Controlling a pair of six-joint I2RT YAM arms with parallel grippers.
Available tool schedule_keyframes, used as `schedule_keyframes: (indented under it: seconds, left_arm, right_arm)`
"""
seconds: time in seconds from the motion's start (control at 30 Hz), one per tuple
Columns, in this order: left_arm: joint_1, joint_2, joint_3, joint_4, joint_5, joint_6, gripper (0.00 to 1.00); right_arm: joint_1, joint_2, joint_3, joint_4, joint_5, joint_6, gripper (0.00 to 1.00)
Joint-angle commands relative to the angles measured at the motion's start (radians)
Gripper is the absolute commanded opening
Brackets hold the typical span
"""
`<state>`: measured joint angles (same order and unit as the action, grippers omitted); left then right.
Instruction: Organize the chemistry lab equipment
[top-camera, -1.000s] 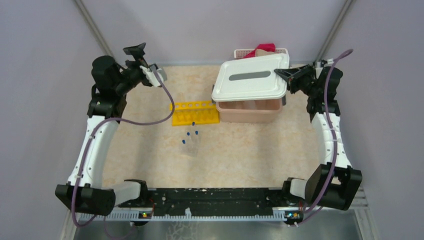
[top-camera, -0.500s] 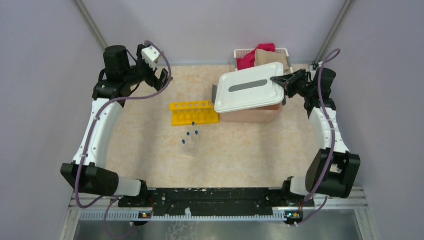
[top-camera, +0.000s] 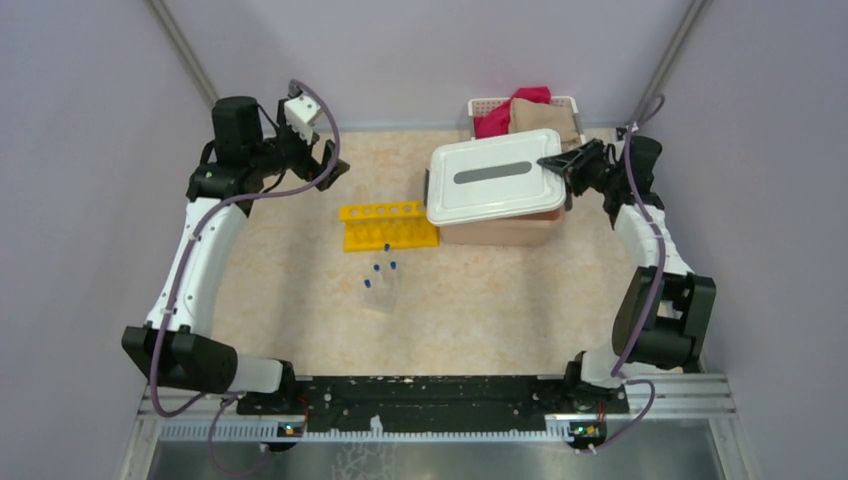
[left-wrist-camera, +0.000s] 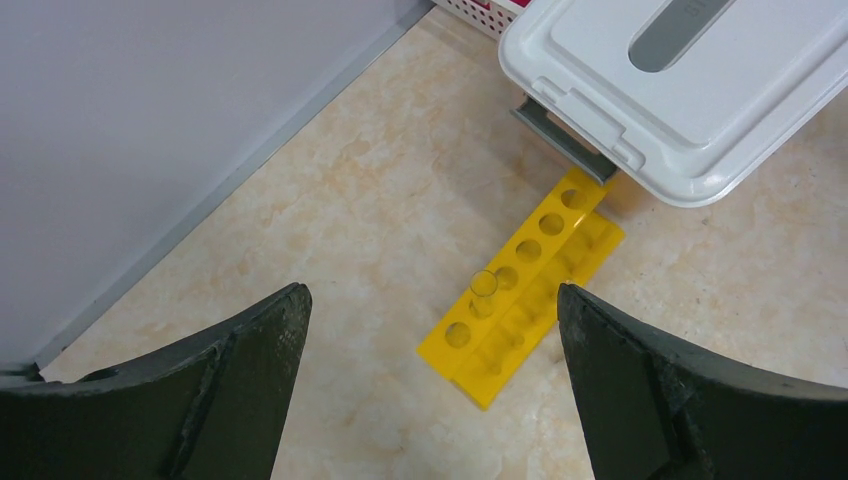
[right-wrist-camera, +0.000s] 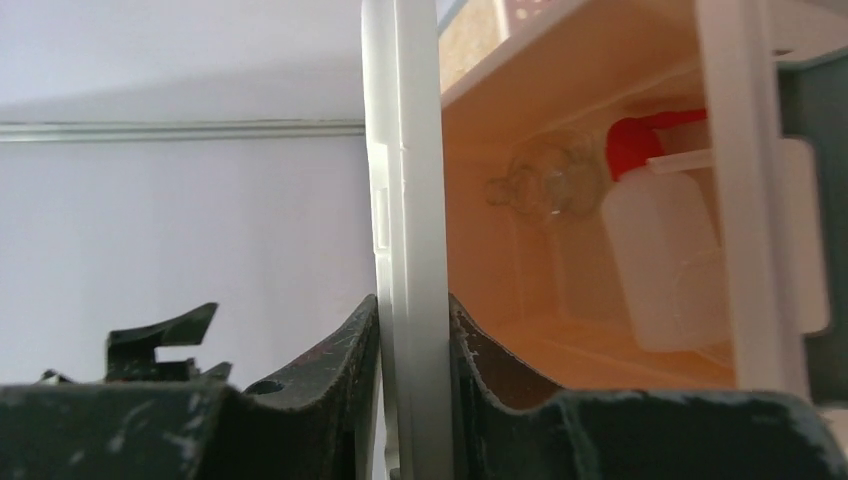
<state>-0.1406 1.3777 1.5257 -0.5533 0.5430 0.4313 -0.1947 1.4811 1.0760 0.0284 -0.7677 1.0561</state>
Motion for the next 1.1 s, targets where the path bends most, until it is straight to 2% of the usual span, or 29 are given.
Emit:
schedule_keyframes:
  seconds: [0.0, 0.13, 0.27, 0.47, 0.6, 0.9, 1.07]
  left_arm:
    - [-0.007, -0.033, -0.013, -0.001, 0.022, -0.02, 0.99]
    - [-0.007, -0.037, -0.026, 0.0, 0.026, -0.025, 0.99]
    - [-0.007, -0.05, -0.044, 0.0, 0.025, -0.022, 0.99]
    - [-0.007, -0.059, -0.065, 0.001, 0.032, -0.016, 0.99]
    - [-0.008, -0.051, -0.057, 0.0, 0.043, -0.031, 0.99]
    - [-0.028, -0.032, -0.058, -0.008, 0.033, -0.054, 0.99]
    - [-0.055, 0.0, -0.048, -0.025, -0.014, -0.052, 0.99]
  right_arm:
    - [-0.005, 0.012, 0.066, -0.097, 0.084, -0.164, 0.26]
    - [-0.005, 0.025, 0.072, -0.097, 0.104, -0.179, 0.28]
    - [-0.005, 0.039, 0.151, -0.221, 0.188, -0.279, 0.35]
    - [0.002, 0.042, 0.247, -0.407, 0.352, -0.404, 0.56]
    - [0.023, 0.07, 0.278, -0.481, 0.401, -0.447, 0.68]
    - [0.154, 0.042, 0.349, -0.589, 0.695, -0.564, 0.69]
    - [0.182, 0.08, 0.375, -0.621, 0.754, -0.608, 0.67]
